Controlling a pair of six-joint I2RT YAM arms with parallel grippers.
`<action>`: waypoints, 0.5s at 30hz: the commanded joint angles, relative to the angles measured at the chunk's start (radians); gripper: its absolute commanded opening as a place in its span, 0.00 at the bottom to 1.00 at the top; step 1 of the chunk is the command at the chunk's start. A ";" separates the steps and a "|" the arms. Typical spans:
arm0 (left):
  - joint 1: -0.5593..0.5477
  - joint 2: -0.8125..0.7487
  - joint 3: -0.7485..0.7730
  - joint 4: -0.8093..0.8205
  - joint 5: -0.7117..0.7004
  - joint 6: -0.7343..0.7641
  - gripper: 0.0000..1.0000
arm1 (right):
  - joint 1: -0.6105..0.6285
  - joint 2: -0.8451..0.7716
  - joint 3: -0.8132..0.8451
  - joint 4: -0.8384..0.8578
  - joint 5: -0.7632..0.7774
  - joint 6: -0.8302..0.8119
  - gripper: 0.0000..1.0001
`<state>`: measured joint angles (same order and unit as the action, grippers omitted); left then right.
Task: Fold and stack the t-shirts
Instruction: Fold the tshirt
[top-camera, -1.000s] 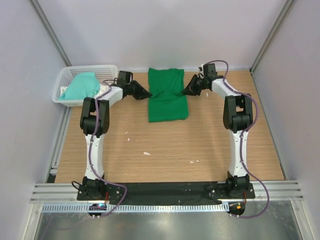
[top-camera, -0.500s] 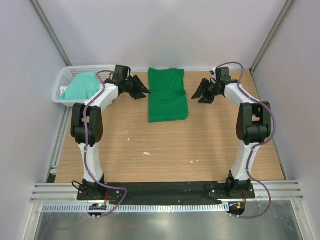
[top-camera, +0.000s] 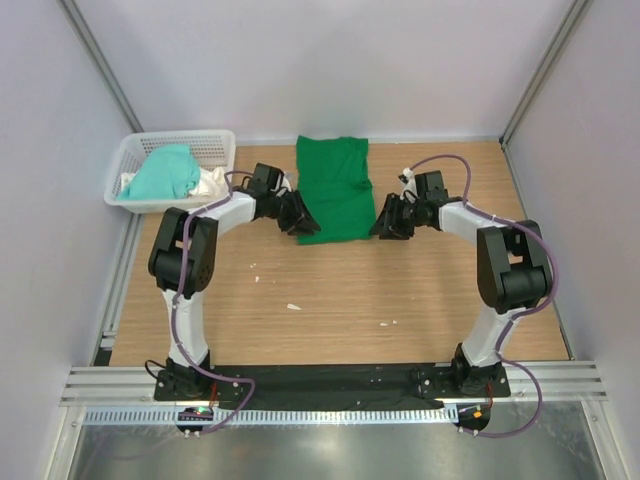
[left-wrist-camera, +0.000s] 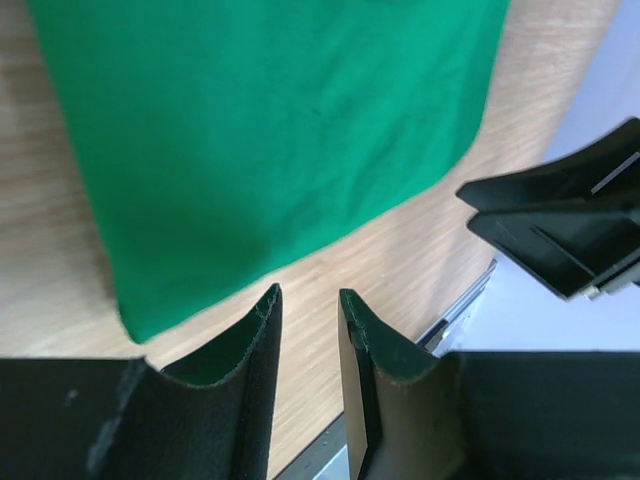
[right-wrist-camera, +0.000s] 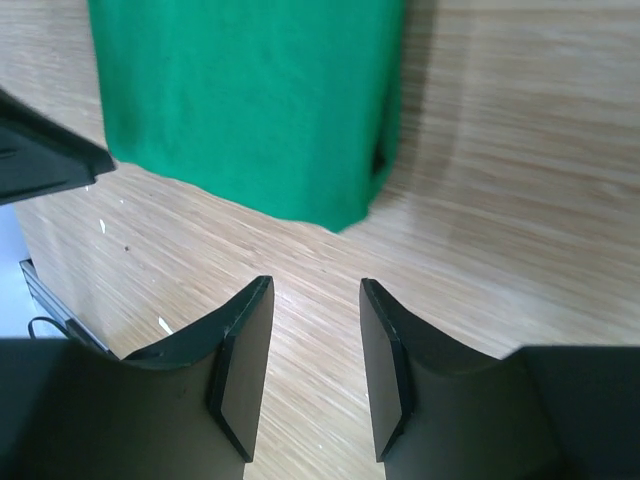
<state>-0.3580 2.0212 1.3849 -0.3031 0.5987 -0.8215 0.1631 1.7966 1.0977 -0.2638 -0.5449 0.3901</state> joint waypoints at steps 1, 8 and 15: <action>0.027 0.025 0.011 0.052 0.019 0.035 0.30 | 0.027 0.017 0.040 0.109 0.003 -0.011 0.46; 0.028 0.050 -0.003 0.009 -0.007 0.073 0.30 | 0.029 0.092 0.096 0.066 0.039 -0.025 0.46; 0.030 0.071 -0.014 -0.031 -0.017 0.100 0.30 | 0.027 0.109 0.093 0.050 0.042 -0.033 0.46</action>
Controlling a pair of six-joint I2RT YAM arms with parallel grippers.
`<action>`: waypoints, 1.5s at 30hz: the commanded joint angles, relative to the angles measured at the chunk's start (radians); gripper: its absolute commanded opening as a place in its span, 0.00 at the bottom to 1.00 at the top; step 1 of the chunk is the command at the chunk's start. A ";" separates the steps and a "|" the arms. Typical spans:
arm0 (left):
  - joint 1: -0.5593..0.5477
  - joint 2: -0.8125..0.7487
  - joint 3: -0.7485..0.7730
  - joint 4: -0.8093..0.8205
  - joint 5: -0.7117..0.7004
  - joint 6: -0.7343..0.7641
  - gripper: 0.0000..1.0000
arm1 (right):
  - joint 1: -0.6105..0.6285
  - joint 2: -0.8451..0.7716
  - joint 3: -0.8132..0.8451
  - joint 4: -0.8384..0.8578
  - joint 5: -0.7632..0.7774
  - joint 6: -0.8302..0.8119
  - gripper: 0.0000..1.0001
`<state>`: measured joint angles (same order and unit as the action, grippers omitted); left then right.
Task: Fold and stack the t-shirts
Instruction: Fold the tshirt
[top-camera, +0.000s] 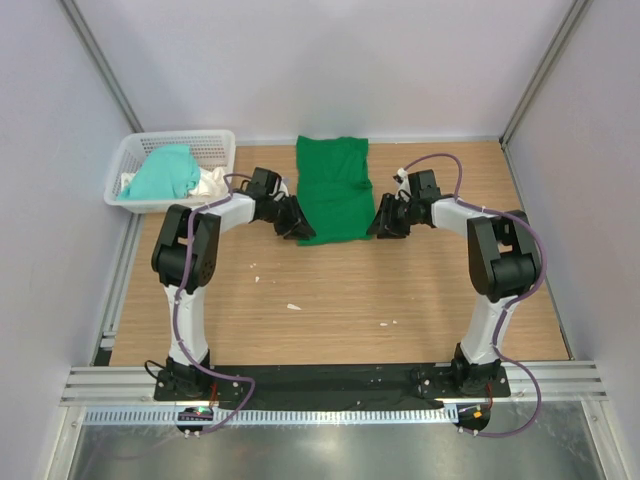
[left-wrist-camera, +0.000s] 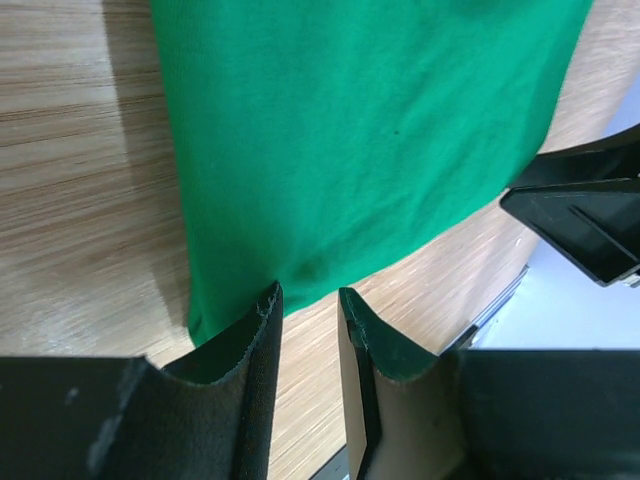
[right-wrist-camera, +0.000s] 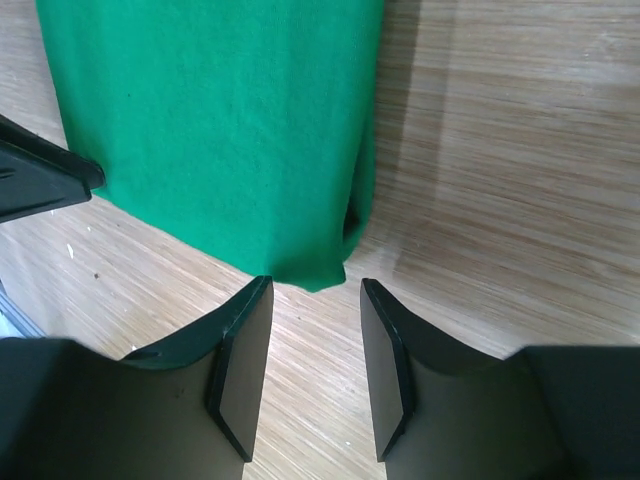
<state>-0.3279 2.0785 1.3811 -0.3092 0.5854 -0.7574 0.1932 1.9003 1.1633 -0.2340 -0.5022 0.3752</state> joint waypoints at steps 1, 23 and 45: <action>0.000 0.015 -0.013 -0.028 -0.007 0.039 0.30 | -0.001 0.009 0.029 0.024 -0.004 -0.013 0.46; -0.025 -0.516 -0.436 -0.240 0.100 0.139 0.40 | 0.011 -0.461 -0.305 -0.271 0.040 0.033 0.36; 0.056 0.041 -0.280 0.881 0.248 -0.425 0.13 | 0.040 0.190 -0.086 0.884 -0.266 0.634 0.05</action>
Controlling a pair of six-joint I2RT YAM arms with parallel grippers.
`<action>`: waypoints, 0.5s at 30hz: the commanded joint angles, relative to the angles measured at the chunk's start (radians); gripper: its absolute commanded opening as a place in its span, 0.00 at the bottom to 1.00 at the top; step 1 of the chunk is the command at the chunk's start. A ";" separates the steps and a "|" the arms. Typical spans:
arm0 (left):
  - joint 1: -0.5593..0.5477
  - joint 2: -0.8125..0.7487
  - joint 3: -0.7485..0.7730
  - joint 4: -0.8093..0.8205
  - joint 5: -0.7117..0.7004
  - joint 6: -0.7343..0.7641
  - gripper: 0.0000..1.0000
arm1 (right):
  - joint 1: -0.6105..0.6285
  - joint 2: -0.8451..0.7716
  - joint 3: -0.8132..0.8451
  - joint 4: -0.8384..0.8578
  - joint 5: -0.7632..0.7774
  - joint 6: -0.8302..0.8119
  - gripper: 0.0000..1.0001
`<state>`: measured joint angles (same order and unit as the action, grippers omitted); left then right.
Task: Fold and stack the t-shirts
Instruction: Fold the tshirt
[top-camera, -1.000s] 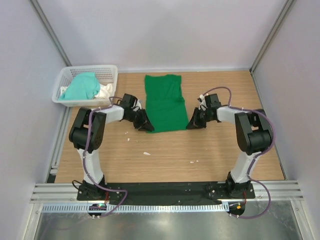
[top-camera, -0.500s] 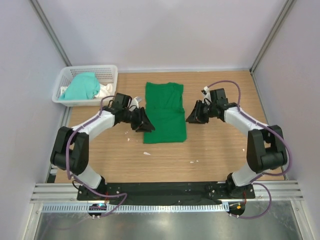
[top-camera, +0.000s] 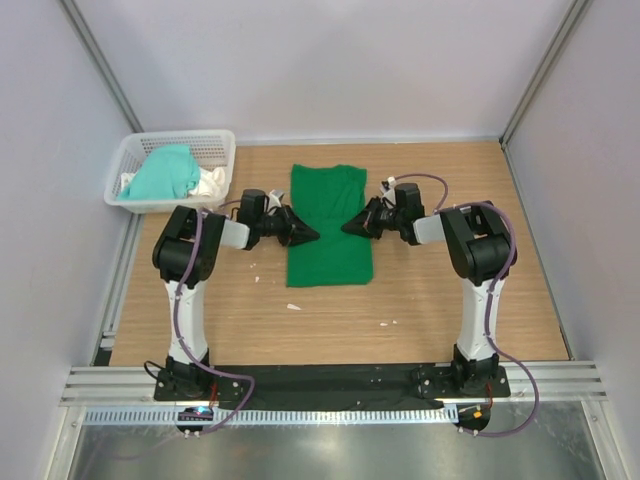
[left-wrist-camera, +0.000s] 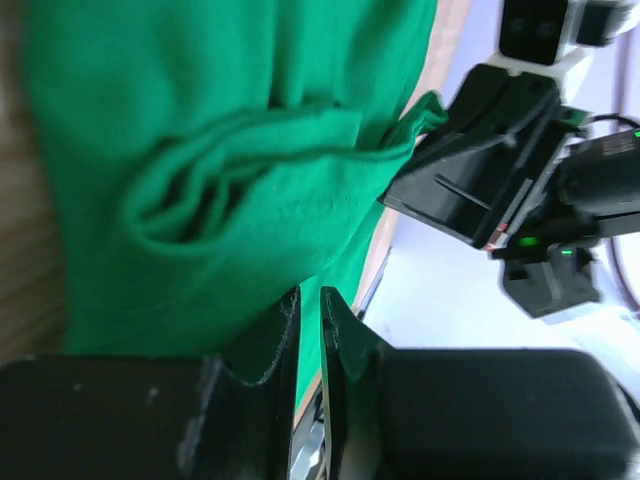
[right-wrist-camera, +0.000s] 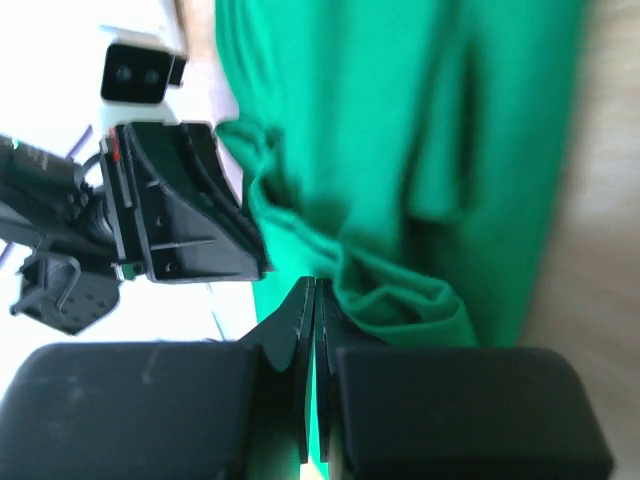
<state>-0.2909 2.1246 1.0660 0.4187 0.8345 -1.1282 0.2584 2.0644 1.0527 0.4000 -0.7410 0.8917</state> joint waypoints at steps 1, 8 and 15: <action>0.022 -0.003 0.032 0.149 -0.012 -0.047 0.13 | -0.033 0.031 0.024 0.257 -0.017 0.118 0.05; 0.053 0.014 0.048 -0.084 -0.067 0.111 0.14 | -0.103 0.115 0.058 0.224 0.009 0.118 0.06; 0.064 0.017 0.074 -0.227 -0.092 0.238 0.18 | -0.136 0.148 0.053 0.160 0.040 0.087 0.06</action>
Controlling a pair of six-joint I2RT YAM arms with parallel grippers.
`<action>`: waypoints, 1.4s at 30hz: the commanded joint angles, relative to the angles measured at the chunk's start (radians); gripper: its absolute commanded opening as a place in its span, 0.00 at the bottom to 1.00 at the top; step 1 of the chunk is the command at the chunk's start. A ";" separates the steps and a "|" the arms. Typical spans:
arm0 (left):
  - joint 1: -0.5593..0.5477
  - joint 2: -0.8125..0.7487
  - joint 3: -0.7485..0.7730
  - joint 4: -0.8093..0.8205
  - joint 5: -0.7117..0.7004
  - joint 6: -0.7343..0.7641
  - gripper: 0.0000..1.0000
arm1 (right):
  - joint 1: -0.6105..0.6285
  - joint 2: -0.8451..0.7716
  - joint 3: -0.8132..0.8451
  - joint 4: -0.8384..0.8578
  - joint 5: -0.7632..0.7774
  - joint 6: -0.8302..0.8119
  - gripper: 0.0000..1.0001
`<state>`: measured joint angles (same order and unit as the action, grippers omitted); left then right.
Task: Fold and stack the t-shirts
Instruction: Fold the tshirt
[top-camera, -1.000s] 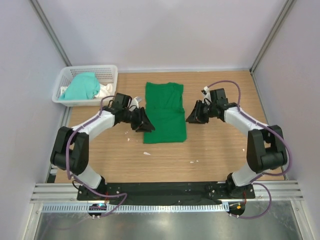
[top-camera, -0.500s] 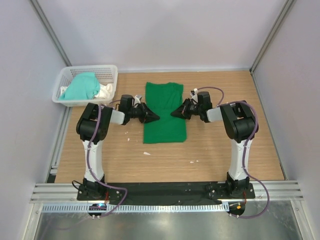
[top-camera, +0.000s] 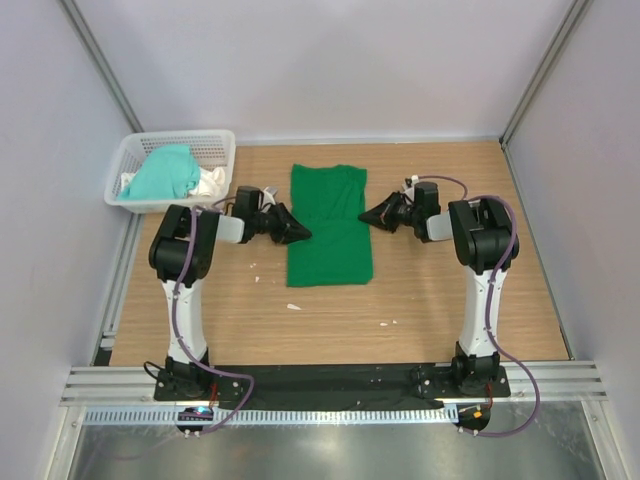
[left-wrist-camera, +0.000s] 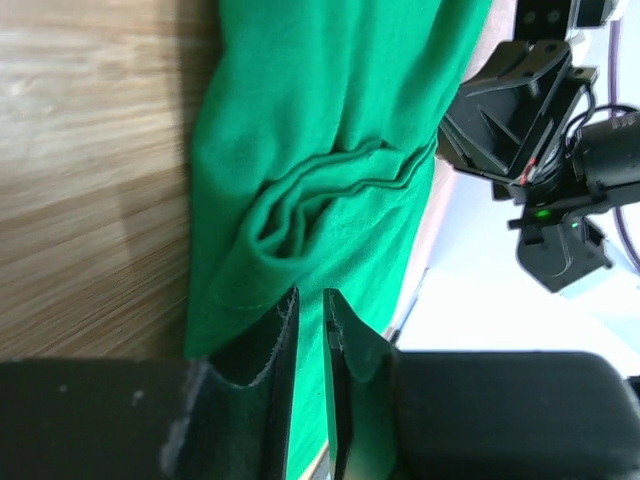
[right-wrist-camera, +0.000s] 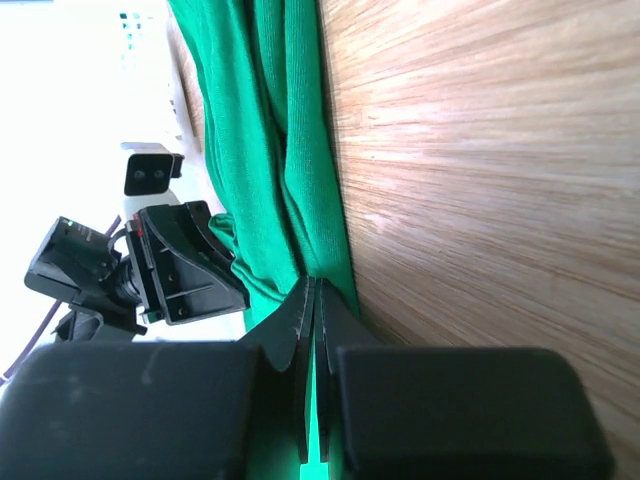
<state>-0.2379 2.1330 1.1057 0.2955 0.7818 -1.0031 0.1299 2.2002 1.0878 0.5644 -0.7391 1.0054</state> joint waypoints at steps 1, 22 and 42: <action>0.011 -0.005 0.042 -0.136 -0.039 0.141 0.20 | -0.009 -0.003 0.018 -0.020 0.037 -0.037 0.06; 0.002 -0.783 -0.401 -0.614 -0.245 0.165 0.53 | 0.135 -0.727 -0.297 -0.713 0.358 -0.334 0.64; -0.027 -0.682 -0.673 -0.131 -0.380 -0.380 0.53 | 0.312 -0.890 -0.767 -0.175 0.606 0.187 0.64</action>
<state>-0.2523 1.4338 0.4461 0.0971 0.4438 -1.3075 0.4332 1.3029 0.3065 0.3412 -0.1925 1.1702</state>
